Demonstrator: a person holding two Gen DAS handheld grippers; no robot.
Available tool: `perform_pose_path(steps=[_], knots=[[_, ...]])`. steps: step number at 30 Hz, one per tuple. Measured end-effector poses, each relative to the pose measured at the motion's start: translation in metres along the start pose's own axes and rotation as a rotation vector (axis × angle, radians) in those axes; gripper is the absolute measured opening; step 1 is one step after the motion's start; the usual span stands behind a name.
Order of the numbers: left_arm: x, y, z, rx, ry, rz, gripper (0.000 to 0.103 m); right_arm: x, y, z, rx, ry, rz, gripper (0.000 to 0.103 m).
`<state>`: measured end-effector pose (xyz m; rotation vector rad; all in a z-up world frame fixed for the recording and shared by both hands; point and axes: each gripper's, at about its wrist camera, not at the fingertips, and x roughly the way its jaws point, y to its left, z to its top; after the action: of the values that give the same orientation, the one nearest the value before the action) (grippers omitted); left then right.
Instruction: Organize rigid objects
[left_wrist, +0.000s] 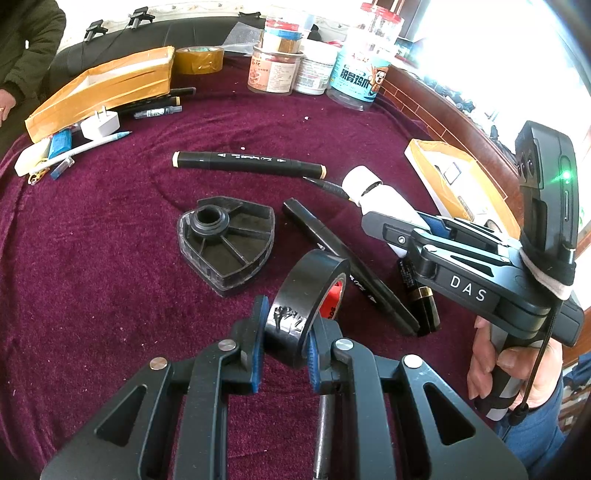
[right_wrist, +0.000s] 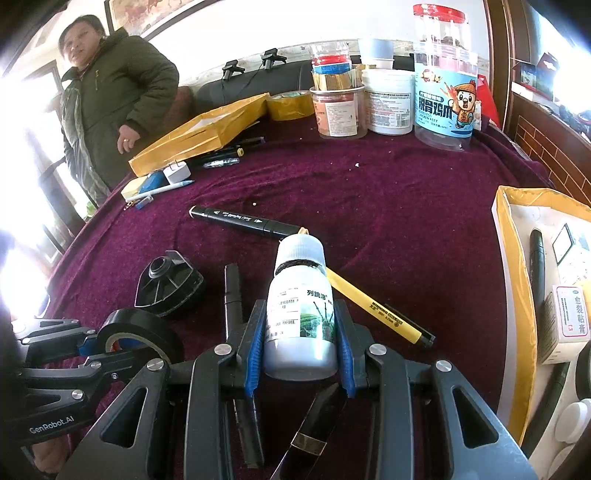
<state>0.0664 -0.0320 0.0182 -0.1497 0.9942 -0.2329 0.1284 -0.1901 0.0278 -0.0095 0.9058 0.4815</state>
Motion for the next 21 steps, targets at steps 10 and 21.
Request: perform_pose_path(steps=[10, 21], knots=[[-0.0013, 0.0, 0.0004, 0.002, -0.002, -0.002, 0.016, -0.0009, -0.0002, 0.0003, 0.004, -0.002, -0.002, 0.03], [-0.0007, -0.0006, 0.0003, 0.004, -0.002, -0.002, 0.016, -0.0009, 0.0009, 0.0006, 0.003, -0.002, -0.003, 0.03]])
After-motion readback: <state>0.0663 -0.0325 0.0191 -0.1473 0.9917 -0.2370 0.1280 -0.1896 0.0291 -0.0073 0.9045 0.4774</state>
